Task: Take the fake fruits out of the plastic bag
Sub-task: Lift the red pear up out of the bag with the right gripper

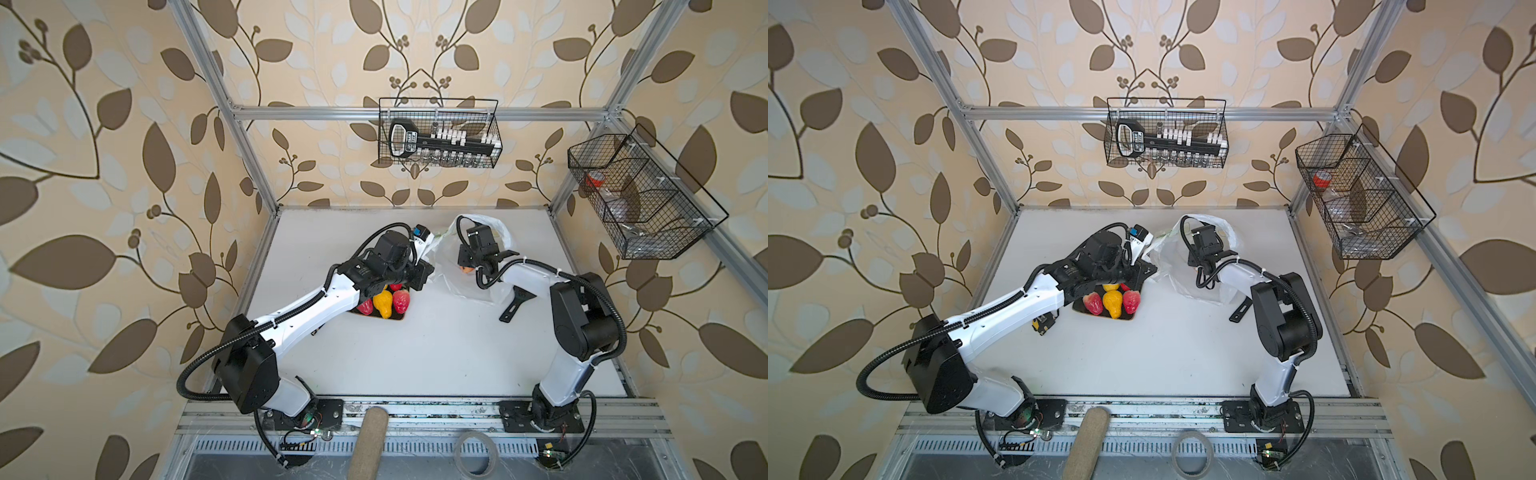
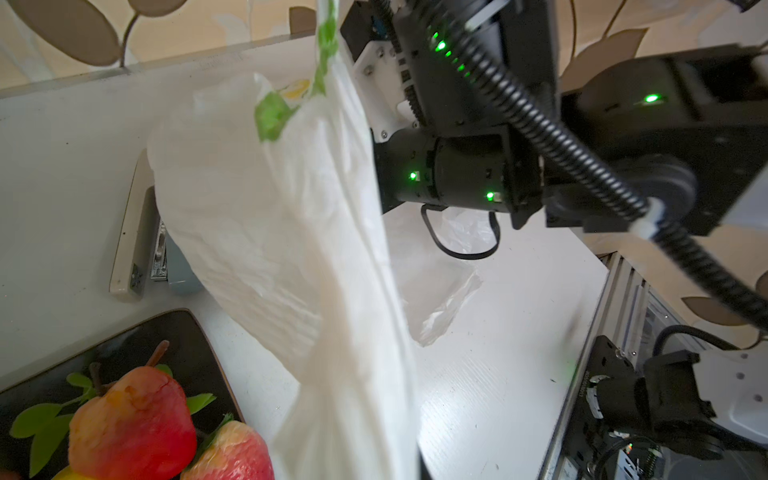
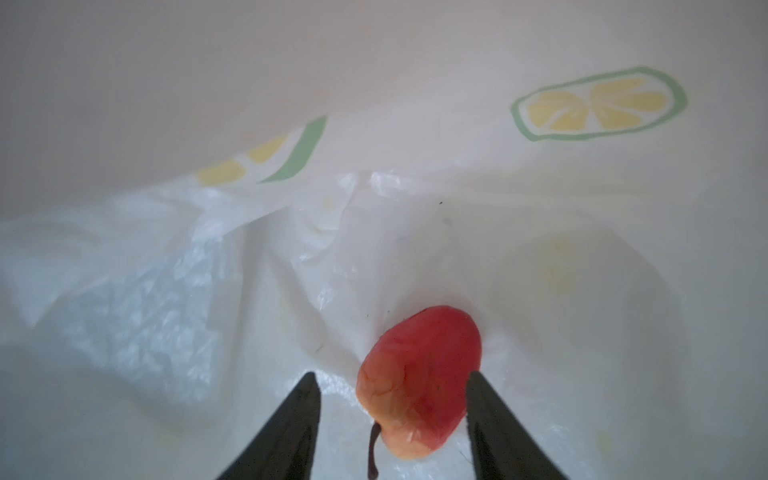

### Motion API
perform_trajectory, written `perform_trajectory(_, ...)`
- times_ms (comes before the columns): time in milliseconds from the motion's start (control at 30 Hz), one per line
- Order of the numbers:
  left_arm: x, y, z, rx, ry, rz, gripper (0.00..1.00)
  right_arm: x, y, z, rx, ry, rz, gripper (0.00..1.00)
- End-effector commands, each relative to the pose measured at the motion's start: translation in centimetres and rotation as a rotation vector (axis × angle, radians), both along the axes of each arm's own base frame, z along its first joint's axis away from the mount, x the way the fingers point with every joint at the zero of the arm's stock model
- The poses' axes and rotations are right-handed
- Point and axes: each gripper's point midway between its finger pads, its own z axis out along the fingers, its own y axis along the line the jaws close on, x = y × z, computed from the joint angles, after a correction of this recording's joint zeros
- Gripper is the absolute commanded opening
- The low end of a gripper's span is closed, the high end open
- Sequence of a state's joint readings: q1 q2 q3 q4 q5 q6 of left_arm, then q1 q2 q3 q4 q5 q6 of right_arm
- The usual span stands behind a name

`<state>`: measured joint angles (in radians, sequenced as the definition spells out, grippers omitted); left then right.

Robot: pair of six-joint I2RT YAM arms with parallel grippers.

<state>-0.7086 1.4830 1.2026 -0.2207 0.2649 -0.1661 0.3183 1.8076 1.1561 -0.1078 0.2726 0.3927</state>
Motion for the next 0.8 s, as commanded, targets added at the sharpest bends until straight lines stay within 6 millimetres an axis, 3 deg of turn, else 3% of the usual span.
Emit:
perform_trajectory(0, 0.2, -0.6, 0.7, -0.020, -0.028, -0.002, 0.00, 0.0, 0.2, -1.0, -0.088, 0.027, 0.100, 0.67)
perform_trajectory(133, -0.1, -0.3, 0.8, -0.012, -0.034, -0.010, 0.00, 0.5, 0.3, -2.4, -0.121, 0.082, 0.121, 0.75)
perform_trajectory(367, -0.8, -0.4, 0.8, -0.039, -0.004, -0.018, 0.00, 1.0, -2.7, -3.3, -0.160, 0.085, -0.136, 0.86)
perform_trajectory(567, -1.4, -0.2, 0.1, -0.036, 0.026, -0.028, 0.00, 2.5, -2.3, -4.4, -0.091, 0.087, -0.216, 0.86)
perform_trajectory(600, -1.8, 0.1, 1.3, -0.054, 0.004, -0.029, 0.00, 2.7, -2.2, -4.8, -0.081, 0.092, -0.227, 0.85)
perform_trajectory(767, -2.1, 0.4, 1.3, -0.057, 0.009, -0.021, 0.00, 3.0, -2.0, -6.0, -0.045, 0.114, -0.262, 0.76)
